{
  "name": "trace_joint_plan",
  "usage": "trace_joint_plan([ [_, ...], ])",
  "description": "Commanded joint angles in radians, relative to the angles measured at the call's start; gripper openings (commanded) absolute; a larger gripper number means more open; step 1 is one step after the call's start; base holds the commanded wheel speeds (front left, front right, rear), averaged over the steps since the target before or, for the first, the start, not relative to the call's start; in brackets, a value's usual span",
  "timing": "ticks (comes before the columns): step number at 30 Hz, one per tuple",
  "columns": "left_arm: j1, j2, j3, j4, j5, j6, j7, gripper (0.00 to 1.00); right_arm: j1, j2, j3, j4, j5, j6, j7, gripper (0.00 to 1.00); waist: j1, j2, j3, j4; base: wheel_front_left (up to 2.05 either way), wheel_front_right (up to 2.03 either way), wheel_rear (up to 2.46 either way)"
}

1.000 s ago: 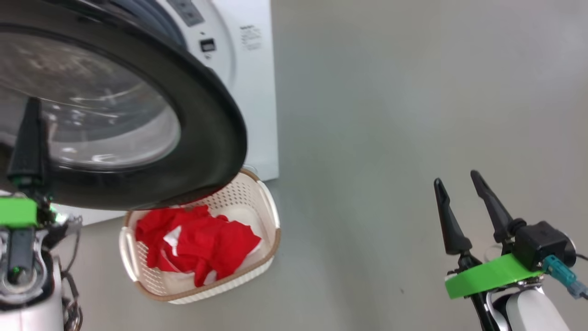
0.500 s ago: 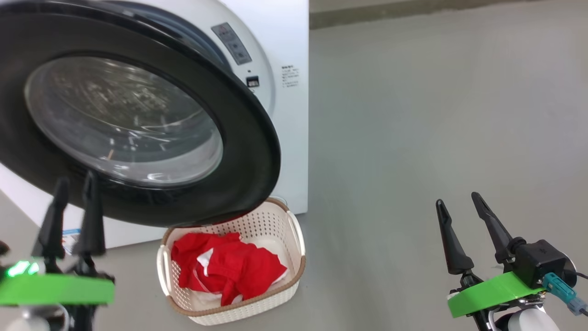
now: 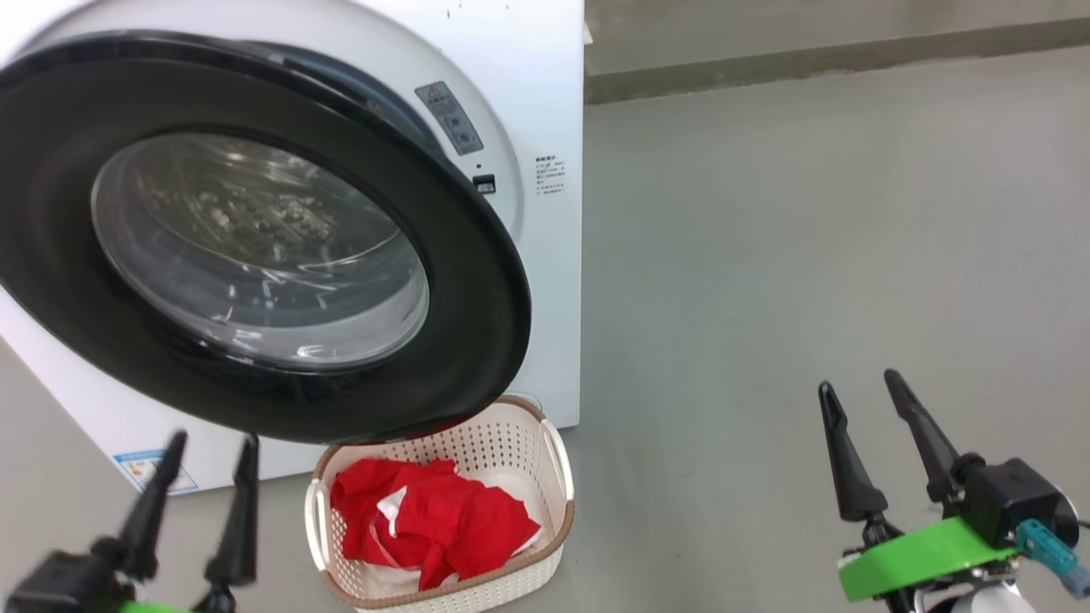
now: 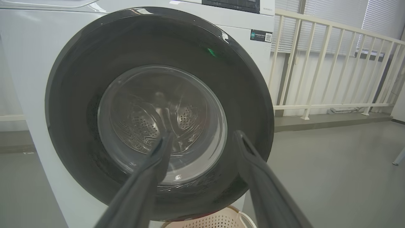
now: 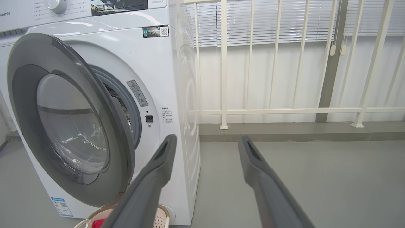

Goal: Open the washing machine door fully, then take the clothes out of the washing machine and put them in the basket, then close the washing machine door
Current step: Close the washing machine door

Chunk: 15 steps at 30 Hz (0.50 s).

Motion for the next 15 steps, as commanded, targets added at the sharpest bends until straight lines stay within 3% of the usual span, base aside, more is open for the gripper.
trace_joint_plan([
  [1,-0.009,0.008,0.048,-0.010,0.023,0.000,-0.009,1.00,-0.002,-0.004,0.021,-0.027,-0.007,0.006,-0.006,1.00,0.0000,-0.0001,-0.010,-0.002,0.00,0.00,0.00],
  [15,0.046,-0.075,0.084,0.061,0.142,-0.005,-0.009,1.00,0.015,-0.004,0.014,-0.030,0.001,0.006,-0.006,1.00,0.0000,-0.0001,-0.018,-0.004,0.00,0.00,0.00],
])
